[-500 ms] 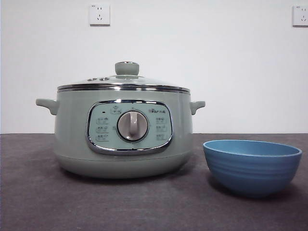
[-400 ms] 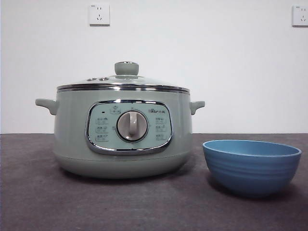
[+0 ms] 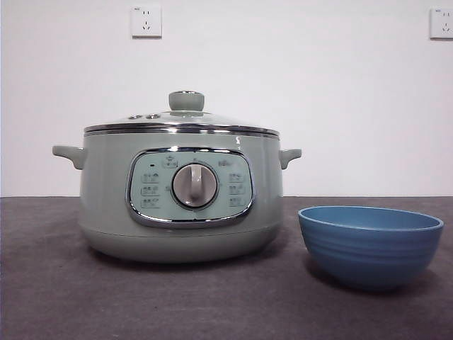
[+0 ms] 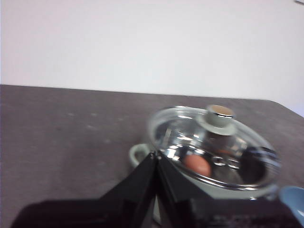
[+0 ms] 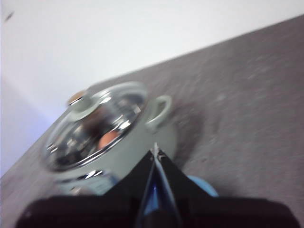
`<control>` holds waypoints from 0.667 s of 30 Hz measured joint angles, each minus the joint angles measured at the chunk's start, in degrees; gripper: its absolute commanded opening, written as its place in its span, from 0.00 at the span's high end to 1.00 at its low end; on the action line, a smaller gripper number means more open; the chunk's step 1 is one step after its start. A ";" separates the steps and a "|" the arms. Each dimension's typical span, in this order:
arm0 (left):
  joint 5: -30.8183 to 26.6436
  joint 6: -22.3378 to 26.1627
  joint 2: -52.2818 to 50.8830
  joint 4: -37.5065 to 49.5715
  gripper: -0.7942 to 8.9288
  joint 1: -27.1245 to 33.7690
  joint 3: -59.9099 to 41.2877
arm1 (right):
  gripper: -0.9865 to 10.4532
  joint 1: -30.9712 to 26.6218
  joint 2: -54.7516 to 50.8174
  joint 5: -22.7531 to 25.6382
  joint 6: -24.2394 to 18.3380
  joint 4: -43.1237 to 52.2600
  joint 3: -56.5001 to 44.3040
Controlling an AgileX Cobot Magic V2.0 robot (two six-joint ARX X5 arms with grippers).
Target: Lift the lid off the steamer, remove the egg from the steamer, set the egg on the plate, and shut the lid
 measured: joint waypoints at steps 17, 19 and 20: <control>15.39 5.95 19.41 -17.53 0.93 0.00 18.69 | 0.92 3.37 25.18 -5.62 -25.73 -40.63 37.33; 16.26 7.67 21.55 -20.15 0.93 0.00 20.65 | 0.92 4.04 26.14 -5.60 -26.49 -43.41 38.49; 16.70 8.35 22.40 -21.18 0.93 0.00 21.51 | 0.92 4.50 26.43 -5.62 -26.80 -44.46 38.62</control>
